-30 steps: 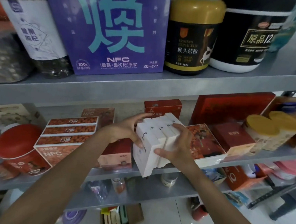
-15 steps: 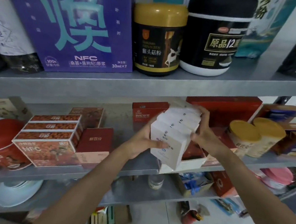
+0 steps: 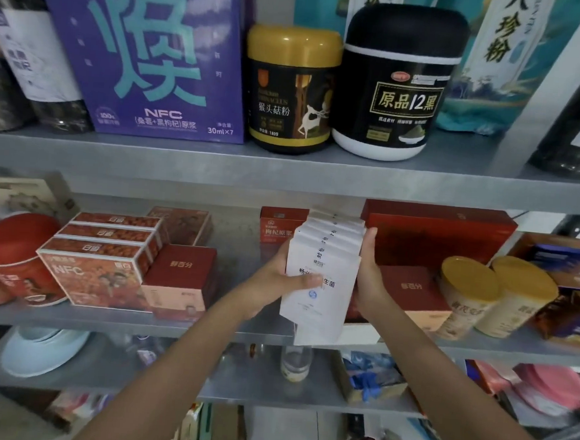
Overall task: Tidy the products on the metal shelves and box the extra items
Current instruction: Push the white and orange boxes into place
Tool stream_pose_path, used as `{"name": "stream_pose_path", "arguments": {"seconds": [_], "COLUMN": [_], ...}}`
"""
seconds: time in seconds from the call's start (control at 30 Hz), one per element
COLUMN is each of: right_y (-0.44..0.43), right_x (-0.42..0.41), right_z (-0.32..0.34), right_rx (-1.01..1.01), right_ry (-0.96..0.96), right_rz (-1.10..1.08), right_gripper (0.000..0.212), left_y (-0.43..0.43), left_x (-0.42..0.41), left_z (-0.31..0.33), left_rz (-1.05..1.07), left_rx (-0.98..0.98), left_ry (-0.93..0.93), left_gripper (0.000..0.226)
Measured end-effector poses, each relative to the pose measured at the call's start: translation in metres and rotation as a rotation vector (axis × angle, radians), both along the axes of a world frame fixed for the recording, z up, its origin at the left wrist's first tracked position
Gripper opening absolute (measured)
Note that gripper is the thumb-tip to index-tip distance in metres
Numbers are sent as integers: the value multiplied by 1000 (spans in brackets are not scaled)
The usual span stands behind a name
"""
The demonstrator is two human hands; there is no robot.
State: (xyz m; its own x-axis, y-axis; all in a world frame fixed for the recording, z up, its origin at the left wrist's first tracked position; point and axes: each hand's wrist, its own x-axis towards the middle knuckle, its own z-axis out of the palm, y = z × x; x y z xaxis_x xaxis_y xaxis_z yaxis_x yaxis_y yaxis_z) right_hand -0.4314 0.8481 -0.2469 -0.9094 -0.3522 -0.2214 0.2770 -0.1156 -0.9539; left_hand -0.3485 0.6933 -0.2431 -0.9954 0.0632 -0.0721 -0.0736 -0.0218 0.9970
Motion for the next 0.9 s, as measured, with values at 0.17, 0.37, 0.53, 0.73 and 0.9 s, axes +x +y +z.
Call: {"name": "stream_pose_path", "arguments": {"seconds": [0.17,0.37,0.53,0.73,0.9], "right_y": [-48,-97,-115,-121,-122], "right_x": [7,16,17,17,22], "right_z": [11,-7,-12,-33,-45], "right_rx": [-45,52,29,35,-61], "right_ry": [-114,-308,-461,-546,-529], "right_rz": [239,223,214,97,37], "right_gripper": [85,79,87,87,77], "left_y": [-44,-85,-95,-84,-76], "left_x": [27,32,11,-13,-11], "left_z": [32,23,14,5,-6], "left_rz": [26,192,335,411,422], "left_rx": [-107,-293,-303,-709,-969], "left_ry": [-45,-333,-511,-340,-145], "left_gripper": [43,42,54,55,67]}}
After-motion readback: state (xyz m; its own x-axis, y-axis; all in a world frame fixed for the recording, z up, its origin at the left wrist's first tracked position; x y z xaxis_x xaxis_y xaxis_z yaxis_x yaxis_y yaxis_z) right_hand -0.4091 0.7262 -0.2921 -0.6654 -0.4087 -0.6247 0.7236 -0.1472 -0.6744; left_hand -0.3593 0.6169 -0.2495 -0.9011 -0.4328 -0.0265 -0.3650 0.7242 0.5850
